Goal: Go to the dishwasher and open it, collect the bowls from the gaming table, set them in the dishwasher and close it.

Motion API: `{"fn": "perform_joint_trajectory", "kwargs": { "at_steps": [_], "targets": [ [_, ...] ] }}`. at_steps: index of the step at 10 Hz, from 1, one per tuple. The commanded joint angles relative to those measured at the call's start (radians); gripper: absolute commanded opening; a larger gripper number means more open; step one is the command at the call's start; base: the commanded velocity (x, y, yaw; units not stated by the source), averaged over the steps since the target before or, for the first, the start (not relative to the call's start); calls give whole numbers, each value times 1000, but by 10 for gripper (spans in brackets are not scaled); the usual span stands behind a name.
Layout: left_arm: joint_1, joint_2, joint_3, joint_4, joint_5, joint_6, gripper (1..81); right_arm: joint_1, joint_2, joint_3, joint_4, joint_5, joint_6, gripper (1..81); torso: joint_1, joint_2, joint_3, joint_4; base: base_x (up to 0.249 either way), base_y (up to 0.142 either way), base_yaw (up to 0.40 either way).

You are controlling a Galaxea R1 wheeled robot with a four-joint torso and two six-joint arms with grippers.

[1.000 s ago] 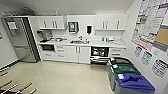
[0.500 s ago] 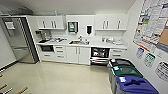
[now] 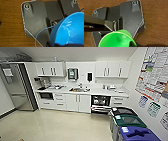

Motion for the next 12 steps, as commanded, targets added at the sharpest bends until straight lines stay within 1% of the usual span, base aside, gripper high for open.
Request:
{"fn": "perform_joint_trajectory", "kwargs": {
  "at_steps": [1, 12],
  "targets": [
    [-38, -6, -3, 8, 54, 2, 10, 27, -15, -3, -2, -46, -1, 10, 0, 0, 0, 0, 136, 0, 0],
    [-38, -6, -3, 8, 48, 2, 10, 24, -14, -5, -2, -46, -1, 10, 1, 0, 0, 0, 153, 0, 0]
  ]
}}
